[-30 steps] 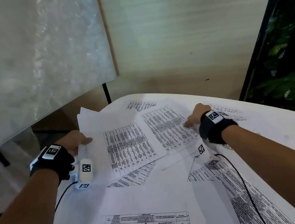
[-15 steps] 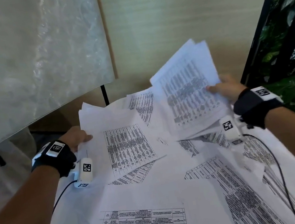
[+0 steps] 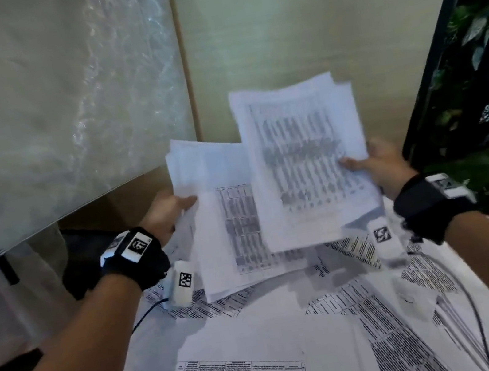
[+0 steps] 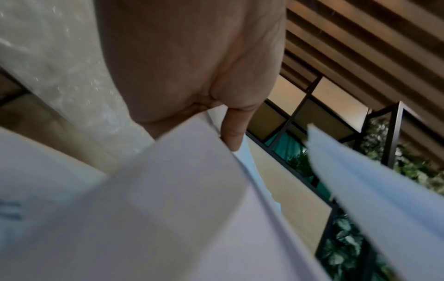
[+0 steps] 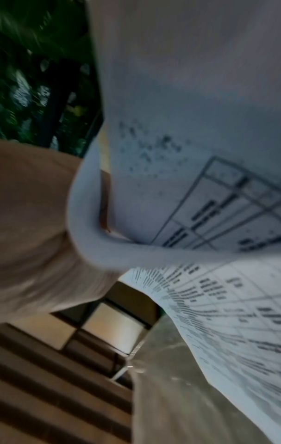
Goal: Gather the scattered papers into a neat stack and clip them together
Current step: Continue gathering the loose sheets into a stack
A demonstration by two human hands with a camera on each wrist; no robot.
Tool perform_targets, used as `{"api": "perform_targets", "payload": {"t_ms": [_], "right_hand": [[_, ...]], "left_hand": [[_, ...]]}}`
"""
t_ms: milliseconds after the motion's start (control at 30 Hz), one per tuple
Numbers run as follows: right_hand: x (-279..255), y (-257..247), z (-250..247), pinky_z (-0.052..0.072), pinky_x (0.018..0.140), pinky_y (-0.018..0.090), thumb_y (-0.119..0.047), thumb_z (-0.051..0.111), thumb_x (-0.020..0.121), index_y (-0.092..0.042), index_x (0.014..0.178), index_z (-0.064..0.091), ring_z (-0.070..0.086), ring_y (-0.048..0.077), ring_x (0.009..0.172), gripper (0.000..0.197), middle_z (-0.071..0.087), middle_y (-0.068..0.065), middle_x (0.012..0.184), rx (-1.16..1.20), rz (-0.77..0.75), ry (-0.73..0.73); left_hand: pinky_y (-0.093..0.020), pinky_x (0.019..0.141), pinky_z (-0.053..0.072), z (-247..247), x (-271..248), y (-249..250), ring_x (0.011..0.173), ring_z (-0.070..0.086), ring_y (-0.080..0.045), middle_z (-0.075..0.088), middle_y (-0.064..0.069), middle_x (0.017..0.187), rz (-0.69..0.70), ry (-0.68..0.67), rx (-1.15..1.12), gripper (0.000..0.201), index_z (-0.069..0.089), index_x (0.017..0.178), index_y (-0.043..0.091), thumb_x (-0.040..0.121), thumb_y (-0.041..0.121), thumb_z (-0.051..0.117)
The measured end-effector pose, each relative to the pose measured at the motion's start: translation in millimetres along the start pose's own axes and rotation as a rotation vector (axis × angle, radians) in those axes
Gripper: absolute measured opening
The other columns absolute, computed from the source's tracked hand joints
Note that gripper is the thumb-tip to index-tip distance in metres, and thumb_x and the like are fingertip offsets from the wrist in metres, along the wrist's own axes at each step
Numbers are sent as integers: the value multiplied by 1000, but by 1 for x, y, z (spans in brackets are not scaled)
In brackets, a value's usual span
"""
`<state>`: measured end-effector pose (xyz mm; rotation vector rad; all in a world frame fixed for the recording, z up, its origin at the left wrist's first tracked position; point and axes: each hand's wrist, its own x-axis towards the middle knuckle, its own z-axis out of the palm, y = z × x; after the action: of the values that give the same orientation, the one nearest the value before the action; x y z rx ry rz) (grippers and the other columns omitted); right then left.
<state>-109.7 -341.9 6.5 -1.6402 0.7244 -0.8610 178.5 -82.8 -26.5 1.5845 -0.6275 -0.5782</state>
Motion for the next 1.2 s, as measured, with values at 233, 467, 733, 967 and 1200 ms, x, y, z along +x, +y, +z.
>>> {"api": "perform_targets", "payload": {"t_ms": [233, 467, 733, 967, 1200], "right_hand": [[-18, 64, 101, 49, 66, 33, 0, 63, 84, -6, 109, 50, 60, 26, 85, 29, 62, 10, 100, -96, 180, -27], [-5, 80, 133, 47, 66, 31, -10, 78, 76, -14, 110, 48, 57, 24, 83, 46, 56, 3, 106, -360, 153, -232], [74, 80, 111, 38, 105, 33, -50, 65, 86, -4, 140, 42, 44, 31, 134, 75, 45, 15, 146, -1023, 241, -290], [81, 92, 155, 43, 102, 46, -86, 64, 45, -14, 147, 24, 45, 37, 129, 132, 41, 18, 145, -1217, 278, -327], [91, 76, 165, 48, 99, 38, -34, 89, 64, 2, 148, 22, 54, 34, 123, 113, 50, 20, 140, -921, 319, -260]], "left_hand": [[-42, 99, 50, 35, -10, -5, 112, 67, -24, 69, -10, 125, -28, -103, -164, 49, 62, 129, 6, 98, 43, 54], [-61, 96, 50, -36, 32, -66, 105, 68, -41, 71, -22, 115, -236, -135, 228, 65, 66, 118, 3, 58, 6, 88], [-36, 68, 62, -60, 14, -68, 88, 65, -30, 65, -22, 111, -361, -128, 22, 36, 57, 122, -6, 90, -19, 49], [-29, 58, 61, -63, 19, -76, 67, 74, -20, 74, -9, 87, -368, -90, -34, 38, 58, 124, -7, 89, -19, 50], [-31, 64, 62, -62, 20, -77, 89, 65, -27, 59, -27, 131, -364, -91, -34, 43, 53, 132, -9, 90, -18, 50]]}}
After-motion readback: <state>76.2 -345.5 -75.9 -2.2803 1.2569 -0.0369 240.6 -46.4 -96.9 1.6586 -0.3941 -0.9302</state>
